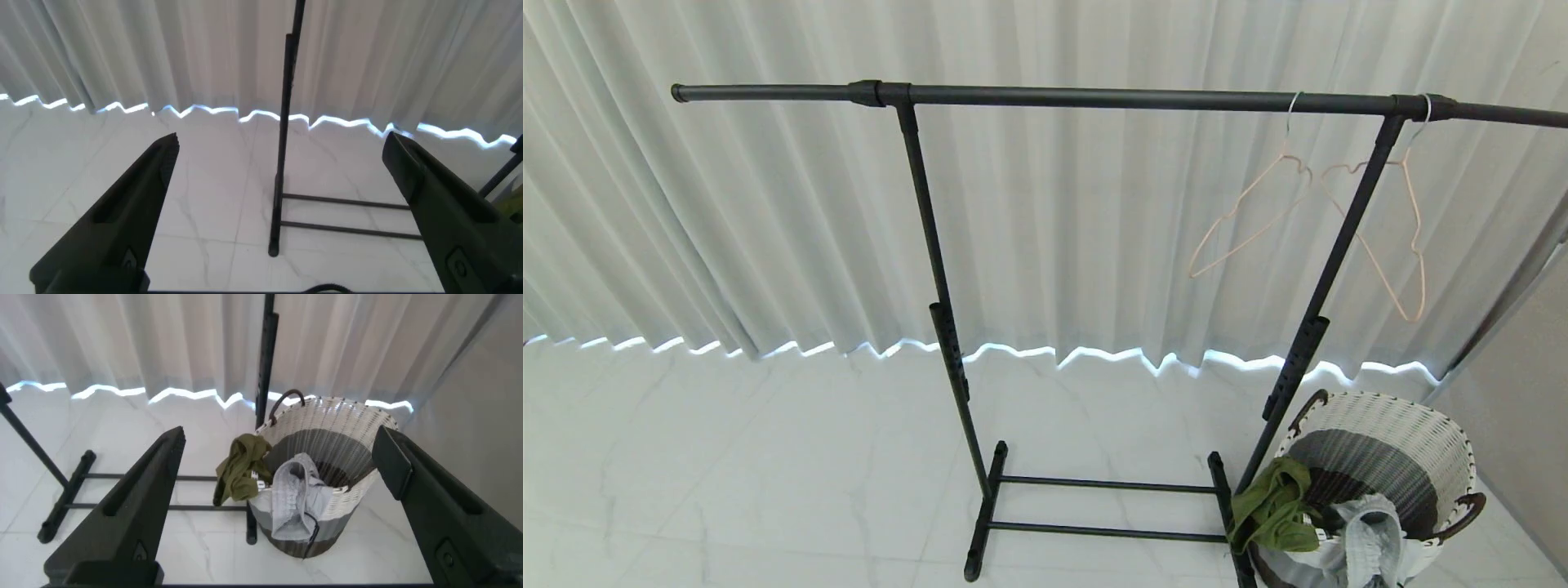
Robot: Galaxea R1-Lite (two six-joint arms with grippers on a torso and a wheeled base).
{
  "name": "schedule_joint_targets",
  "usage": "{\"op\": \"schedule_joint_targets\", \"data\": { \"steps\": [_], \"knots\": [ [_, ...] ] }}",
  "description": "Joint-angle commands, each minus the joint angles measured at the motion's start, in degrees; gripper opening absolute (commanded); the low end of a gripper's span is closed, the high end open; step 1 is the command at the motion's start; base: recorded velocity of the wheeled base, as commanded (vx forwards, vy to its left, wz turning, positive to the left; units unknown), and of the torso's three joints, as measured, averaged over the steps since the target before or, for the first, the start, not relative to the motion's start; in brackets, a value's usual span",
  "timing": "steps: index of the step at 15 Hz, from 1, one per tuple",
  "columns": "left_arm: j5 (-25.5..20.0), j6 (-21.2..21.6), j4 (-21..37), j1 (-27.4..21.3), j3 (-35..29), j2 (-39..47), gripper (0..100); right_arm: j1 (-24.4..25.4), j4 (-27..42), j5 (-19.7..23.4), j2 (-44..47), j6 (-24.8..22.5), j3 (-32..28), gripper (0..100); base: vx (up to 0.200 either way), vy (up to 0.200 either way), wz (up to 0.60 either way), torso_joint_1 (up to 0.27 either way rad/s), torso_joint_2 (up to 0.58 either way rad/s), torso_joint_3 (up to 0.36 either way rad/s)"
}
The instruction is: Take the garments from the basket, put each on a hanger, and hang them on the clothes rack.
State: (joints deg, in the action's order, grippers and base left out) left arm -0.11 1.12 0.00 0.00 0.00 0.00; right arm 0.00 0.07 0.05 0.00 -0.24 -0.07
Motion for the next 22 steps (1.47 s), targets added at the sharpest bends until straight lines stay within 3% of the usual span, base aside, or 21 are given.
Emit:
{"op": "schedule_joint_targets", "data": {
  "steps": [1, 15, 22],
  "knots": [
    [0.02, 0.02, 0.0, 0.0, 0.0, 0.0, 100, 0.0, 0.01, -0.05, 0.09, -0.02, 0.07, 100, 0.0, 0.0, 0.0, -0.173, 0.42, 0.227],
    [0.02, -0.33, 0.0, 0.0, 0.0, 0.0, 100, 0.0, 0.01, 0.04, 0.09, 0.07, -0.01, 100, 0.0, 0.0, 0.0, -0.192, 0.48, 0.283],
    [0.02, -0.42, 0.0, 0.0, 0.0, 0.0, 100, 0.0, 0.01, 0.04, 0.09, 0.07, -0.01, 100, 0.0, 0.0, 0.0, -0.104, 0.34, 0.231]
  ]
}}
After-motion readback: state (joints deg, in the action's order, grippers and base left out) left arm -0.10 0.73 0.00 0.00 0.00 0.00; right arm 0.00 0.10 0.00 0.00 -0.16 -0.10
